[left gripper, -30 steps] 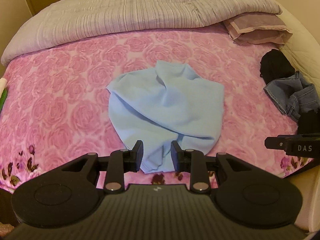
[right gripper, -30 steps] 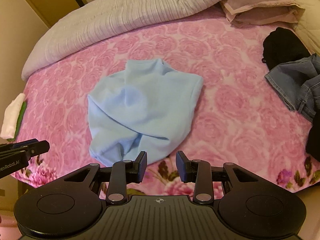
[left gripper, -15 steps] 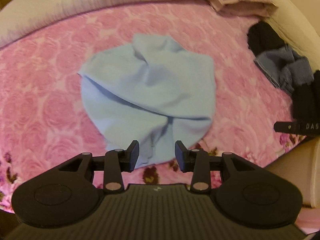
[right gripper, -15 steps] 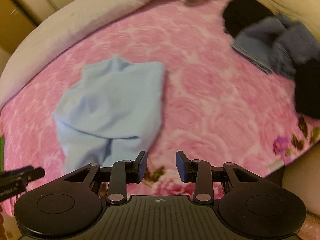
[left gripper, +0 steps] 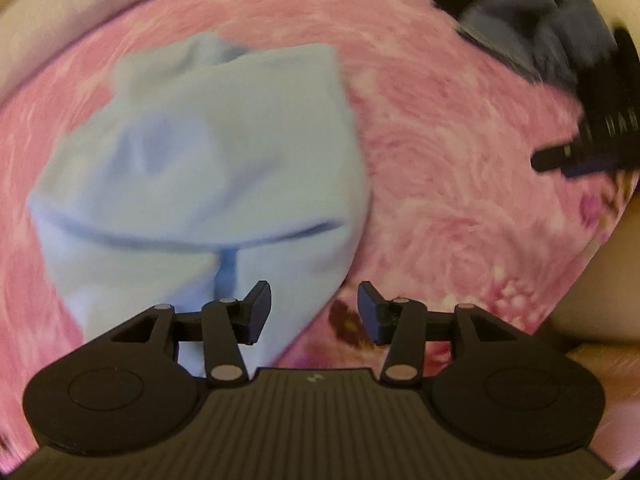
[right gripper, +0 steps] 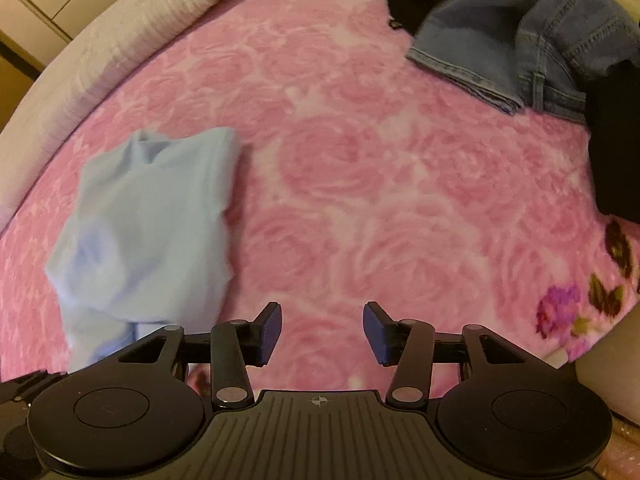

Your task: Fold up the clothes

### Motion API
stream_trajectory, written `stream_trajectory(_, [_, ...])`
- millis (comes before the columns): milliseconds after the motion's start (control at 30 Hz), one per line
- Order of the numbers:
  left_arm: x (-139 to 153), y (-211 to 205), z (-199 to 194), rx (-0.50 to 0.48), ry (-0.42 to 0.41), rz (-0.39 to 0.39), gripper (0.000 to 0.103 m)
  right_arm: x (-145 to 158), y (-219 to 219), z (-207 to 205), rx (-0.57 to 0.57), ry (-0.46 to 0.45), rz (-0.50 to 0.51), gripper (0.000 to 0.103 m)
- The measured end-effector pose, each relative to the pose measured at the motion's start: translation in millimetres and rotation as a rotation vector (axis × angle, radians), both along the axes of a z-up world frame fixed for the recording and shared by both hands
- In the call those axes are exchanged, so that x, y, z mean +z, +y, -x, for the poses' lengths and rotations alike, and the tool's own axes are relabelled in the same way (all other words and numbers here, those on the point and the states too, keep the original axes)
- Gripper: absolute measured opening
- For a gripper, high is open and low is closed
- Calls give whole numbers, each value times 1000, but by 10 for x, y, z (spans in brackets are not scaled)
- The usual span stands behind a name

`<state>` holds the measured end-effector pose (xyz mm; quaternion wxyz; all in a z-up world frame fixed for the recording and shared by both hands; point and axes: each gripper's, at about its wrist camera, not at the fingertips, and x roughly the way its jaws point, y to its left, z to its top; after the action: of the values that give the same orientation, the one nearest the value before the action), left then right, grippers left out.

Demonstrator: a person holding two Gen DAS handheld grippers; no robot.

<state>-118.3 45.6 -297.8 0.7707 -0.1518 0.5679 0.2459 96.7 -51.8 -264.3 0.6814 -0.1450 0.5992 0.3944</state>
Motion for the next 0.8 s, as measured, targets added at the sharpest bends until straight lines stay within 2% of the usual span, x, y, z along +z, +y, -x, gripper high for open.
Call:
stream_trajectory(200, [-424, -302, -330, -209, 89, -163, 47, -303, -129, -281, -23, 21, 60, 50])
stream_trajectory(267, [-547, -360, -392, -241, 121, -232, 47, -379, -160, -316, -26, 35, 82, 50])
stream_trajectory(400, [-867, -350, -531, -260, 183, -295, 47, -495, -183, -307, -20, 57, 110, 50])
stream_trajectory(433, [-941, -354, -556, -270, 196, -315, 44, -520, -182, -299, -17, 61, 115, 50])
stream_trajectory(500, [-1013, -314, -566, -271, 194, -344, 14, -551, -166, -281, -9, 62, 127, 50])
stream_trajectory(533, [-1002, -263, -555, -253, 181, -347, 4, -555, -151, -269, -7, 61, 130, 50])
stream_trajectory(633, [-656, 86, -359, -110, 22, -260, 4, -534, -100, -235, -4, 56, 129, 50])
stream_trajectory(667, [-473, 245, -175, -47, -23, -270, 4, -527, -78, -225, -3, 53, 128, 50])
stream_trajectory(800, [376, 955, 802, 238, -179, -399, 4, -462, 82, -123, 17, 38, 120, 50])
